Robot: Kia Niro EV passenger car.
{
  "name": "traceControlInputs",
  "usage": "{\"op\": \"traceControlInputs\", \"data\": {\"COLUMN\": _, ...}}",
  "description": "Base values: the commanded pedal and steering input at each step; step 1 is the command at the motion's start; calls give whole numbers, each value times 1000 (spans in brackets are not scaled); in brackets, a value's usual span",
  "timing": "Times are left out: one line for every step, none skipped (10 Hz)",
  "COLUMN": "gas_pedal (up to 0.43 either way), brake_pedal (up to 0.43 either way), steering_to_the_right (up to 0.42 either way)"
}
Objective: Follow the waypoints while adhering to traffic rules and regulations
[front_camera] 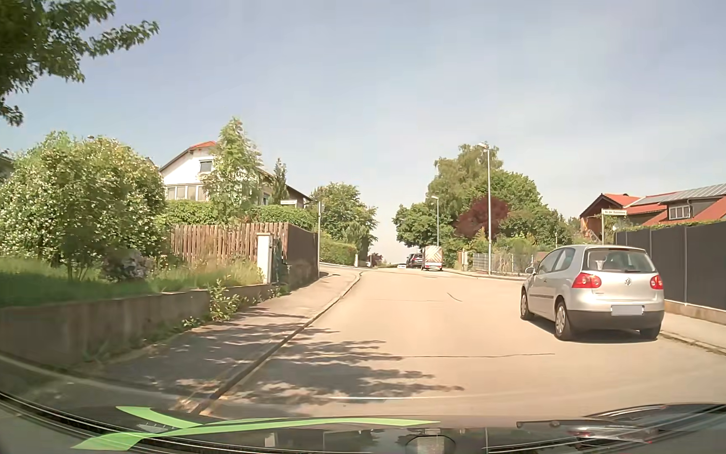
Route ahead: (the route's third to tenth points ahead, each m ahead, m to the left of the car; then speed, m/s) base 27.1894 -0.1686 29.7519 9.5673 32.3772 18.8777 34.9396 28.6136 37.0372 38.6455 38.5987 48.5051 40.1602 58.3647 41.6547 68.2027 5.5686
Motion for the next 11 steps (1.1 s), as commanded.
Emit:
{"op": "traceControlInputs", "data": {"gas_pedal": 0, "brake_pedal": 0, "steering_to_the_right": 19}}
{"op": "traceControlInputs", "data": {"gas_pedal": 0, "brake_pedal": 0, "steering_to_the_right": 21}}
{"op": "traceControlInputs", "data": {"gas_pedal": 0, "brake_pedal": 0, "steering_to_the_right": 23}}
{"op": "traceControlInputs", "data": {"gas_pedal": 0, "brake_pedal": 0, "steering_to_the_right": 26}}
{"op": "traceControlInputs", "data": {"gas_pedal": 0, "brake_pedal": 0, "steering_to_the_right": 32}}
{"op": "traceControlInputs", "data": {"gas_pedal": 0, "brake_pedal": 0, "steering_to_the_right": 39}}
{"op": "traceControlInputs", "data": {"gas_pedal": 0, "brake_pedal": 0, "steering_to_the_right": 45}}
{"op": "traceControlInputs", "data": {"gas_pedal": 0, "brake_pedal": 0, "steering_to_the_right": 51}}
{"op": "traceControlInputs", "data": {"gas_pedal": 0, "brake_pedal": 0, "steering_to_the_right": 56}}
{"op": "traceControlInputs", "data": {"gas_pedal": 0, "brake_pedal": 0, "steering_to_the_right": 61}}
{"op": "traceControlInputs", "data": {"gas_pedal": 0, "brake_pedal": 0, "steering_to_the_right": 67}}
